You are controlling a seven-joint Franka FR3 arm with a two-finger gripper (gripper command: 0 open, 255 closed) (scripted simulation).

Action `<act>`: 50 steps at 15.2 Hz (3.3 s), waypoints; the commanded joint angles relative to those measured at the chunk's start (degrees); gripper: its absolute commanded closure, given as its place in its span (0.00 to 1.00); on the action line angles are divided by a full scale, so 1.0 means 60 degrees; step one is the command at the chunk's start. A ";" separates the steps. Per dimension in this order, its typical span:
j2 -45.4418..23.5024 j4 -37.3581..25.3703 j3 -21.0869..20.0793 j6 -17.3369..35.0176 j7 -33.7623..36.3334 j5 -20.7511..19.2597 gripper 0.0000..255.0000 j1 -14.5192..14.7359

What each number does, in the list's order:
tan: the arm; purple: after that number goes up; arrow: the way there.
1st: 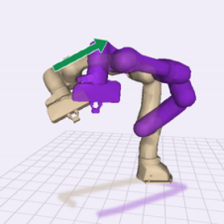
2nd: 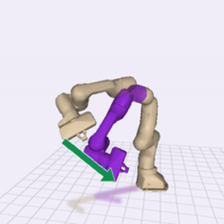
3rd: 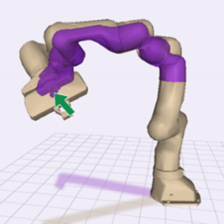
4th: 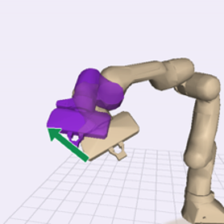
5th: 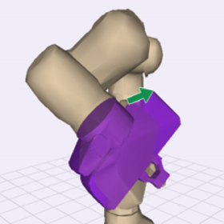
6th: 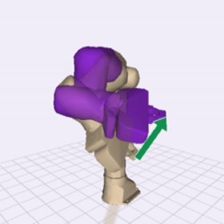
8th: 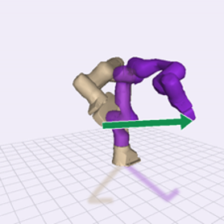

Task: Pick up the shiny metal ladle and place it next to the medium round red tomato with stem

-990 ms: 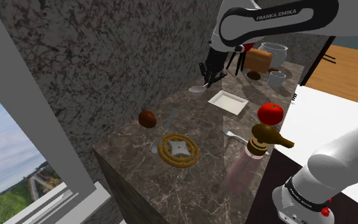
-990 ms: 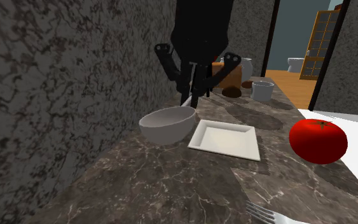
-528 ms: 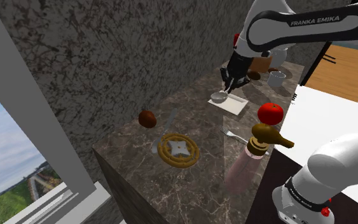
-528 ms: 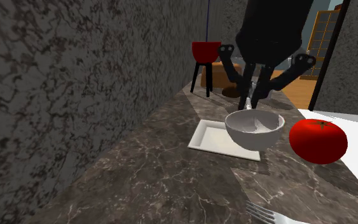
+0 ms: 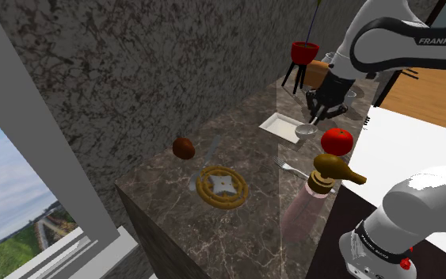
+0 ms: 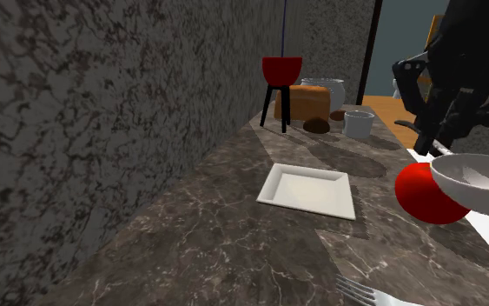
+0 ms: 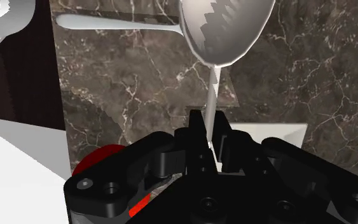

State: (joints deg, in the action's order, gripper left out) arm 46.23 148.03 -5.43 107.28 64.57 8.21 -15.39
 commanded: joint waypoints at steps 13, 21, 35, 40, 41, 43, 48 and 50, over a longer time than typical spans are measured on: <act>0.1205 0.1979 0.0471 0.0715 -0.0582 -0.0228 1.00 -0.0162; 0.0961 0.2896 0.0420 0.1874 -0.0666 -0.0131 1.00 -0.0117; -0.0043 0.4114 0.0353 0.4092 -0.0836 0.0085 1.00 0.0006; -0.0045 0.4113 0.0354 0.4093 -0.0836 0.0084 1.00 0.0007; -0.0045 0.4113 0.0354 0.4093 -0.0836 0.0084 1.00 0.0007; -0.0043 0.4113 0.0354 0.4091 -0.0835 0.0084 0.00 0.0007; 0.0280 0.3936 0.0380 0.3589 -0.0818 0.0021 0.00 -0.0042; 0.0814 0.3529 0.0442 0.2647 -0.0790 -0.0094 0.00 -0.0125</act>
State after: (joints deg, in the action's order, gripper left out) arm 49.66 170.08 -3.09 125.70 59.97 8.06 -15.78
